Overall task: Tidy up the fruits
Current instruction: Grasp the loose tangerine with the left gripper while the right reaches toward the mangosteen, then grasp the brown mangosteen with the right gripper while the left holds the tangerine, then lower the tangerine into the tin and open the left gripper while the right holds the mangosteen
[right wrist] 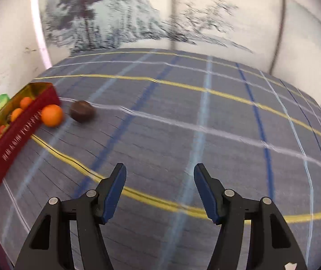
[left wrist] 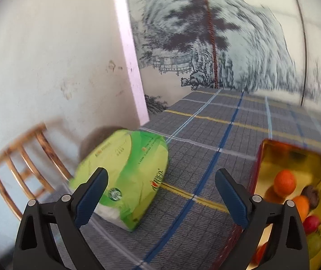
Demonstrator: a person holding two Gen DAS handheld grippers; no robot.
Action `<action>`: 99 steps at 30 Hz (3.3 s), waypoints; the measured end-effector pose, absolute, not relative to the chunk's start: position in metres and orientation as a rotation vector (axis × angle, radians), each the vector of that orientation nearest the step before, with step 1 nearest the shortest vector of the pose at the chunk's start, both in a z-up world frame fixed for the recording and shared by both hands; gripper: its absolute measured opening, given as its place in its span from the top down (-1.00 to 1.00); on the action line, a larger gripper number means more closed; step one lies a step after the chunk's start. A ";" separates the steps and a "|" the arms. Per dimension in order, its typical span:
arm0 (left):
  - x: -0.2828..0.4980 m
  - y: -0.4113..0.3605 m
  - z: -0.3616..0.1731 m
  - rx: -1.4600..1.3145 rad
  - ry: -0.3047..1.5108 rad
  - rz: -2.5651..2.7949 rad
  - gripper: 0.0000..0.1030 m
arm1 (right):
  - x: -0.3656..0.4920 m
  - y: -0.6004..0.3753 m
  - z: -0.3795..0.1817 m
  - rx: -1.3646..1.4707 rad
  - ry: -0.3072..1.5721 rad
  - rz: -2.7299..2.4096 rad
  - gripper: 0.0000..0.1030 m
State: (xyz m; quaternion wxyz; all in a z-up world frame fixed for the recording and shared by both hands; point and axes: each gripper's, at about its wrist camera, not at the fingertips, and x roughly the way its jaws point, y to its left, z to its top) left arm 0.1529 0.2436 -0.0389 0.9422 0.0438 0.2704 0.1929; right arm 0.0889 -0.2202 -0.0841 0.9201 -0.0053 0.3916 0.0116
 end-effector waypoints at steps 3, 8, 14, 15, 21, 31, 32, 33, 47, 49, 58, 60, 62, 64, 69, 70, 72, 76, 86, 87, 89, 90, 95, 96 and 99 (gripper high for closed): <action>0.130 0.216 -0.013 0.194 0.467 0.311 -0.86 | 0.080 -0.241 -0.086 0.034 0.811 0.014 -0.17; 0.111 0.143 0.038 0.440 0.404 -0.035 -0.86 | 0.078 -0.257 -0.088 0.109 0.812 0.041 -0.24; 0.133 0.041 0.048 0.723 0.594 -0.514 -0.86 | 0.075 -0.259 -0.087 0.140 0.796 0.085 -0.31; 0.135 0.025 0.045 0.782 0.606 -0.550 -0.86 | 0.073 -0.259 -0.086 0.148 0.791 0.091 -0.32; 0.154 -0.038 0.006 1.026 0.648 -0.676 -0.75 | 0.071 -0.266 -0.087 0.214 0.783 0.132 -0.35; 0.209 -0.065 -0.049 1.106 0.965 -0.803 -0.46 | 0.070 -0.277 -0.089 0.320 0.776 0.201 -0.37; 0.214 -0.065 -0.054 1.107 0.985 -0.805 -0.46 | 0.071 -0.277 -0.090 0.322 0.777 0.205 -0.37; 0.218 -0.064 -0.057 1.110 1.001 -0.809 -0.46 | 0.071 -0.277 -0.090 0.325 0.778 0.209 -0.37; 0.219 -0.046 -0.073 0.827 1.104 -0.759 0.19 | 0.076 -0.281 -0.095 0.362 0.793 0.222 -0.37; 0.200 -0.041 -0.062 0.693 1.070 -0.724 0.19 | 0.076 -0.281 -0.095 0.366 0.792 0.221 -0.37; 0.113 -0.015 -0.016 0.091 1.010 -0.613 0.19 | 0.077 -0.271 -0.093 0.297 0.805 0.188 -0.37; 0.099 -0.010 -0.014 0.029 1.008 -0.587 0.19 | 0.076 -0.261 -0.089 0.246 0.787 0.202 -0.37; 0.087 0.002 -0.012 -0.017 1.001 -0.549 0.19 | 0.078 -0.247 -0.081 0.189 0.765 0.242 -0.37; 0.082 0.012 -0.009 -0.044 0.998 -0.516 0.19 | 0.085 -0.229 -0.070 0.136 0.749 0.307 -0.37; 0.064 0.040 -0.004 -0.060 0.963 -0.435 0.18 | 0.121 -0.187 -0.058 0.058 0.724 0.414 -0.39; 0.061 0.045 -0.004 -0.067 0.961 -0.427 0.18 | 0.130 -0.178 -0.058 0.041 0.725 0.424 -0.39; 0.055 0.055 -0.004 -0.082 0.953 -0.404 0.18 | 0.147 -0.160 -0.059 -0.002 0.740 0.437 -0.39; 0.046 0.075 -0.005 -0.105 0.944 -0.363 0.18 | 0.171 -0.128 -0.066 -0.088 0.781 0.451 -0.38; 0.039 0.101 -0.003 -0.135 0.920 -0.306 0.18 | 0.201 -0.111 -0.087 -0.154 0.873 0.391 0.38; 0.039 0.104 -0.002 -0.138 0.915 -0.297 0.18 | 0.198 -0.114 -0.085 -0.130 0.869 0.398 0.38; 0.038 0.111 -0.002 -0.150 0.904 -0.281 0.18 | 0.178 -0.124 -0.076 -0.087 0.812 0.394 0.38; 0.038 0.115 -0.002 -0.156 0.900 -0.269 0.18 | 0.169 -0.129 -0.073 -0.068 0.793 0.393 0.38; 0.041 0.136 -0.004 -0.188 0.887 -0.214 0.18 | 0.118 -0.153 -0.075 -0.002 0.758 0.353 0.38; 0.042 0.139 -0.004 -0.189 0.885 -0.206 0.18 | 0.111 -0.155 -0.077 -0.001 0.760 0.344 0.38; 0.040 0.146 -0.005 -0.182 0.875 -0.175 0.18 | 0.103 -0.162 -0.082 0.012 0.779 0.325 0.38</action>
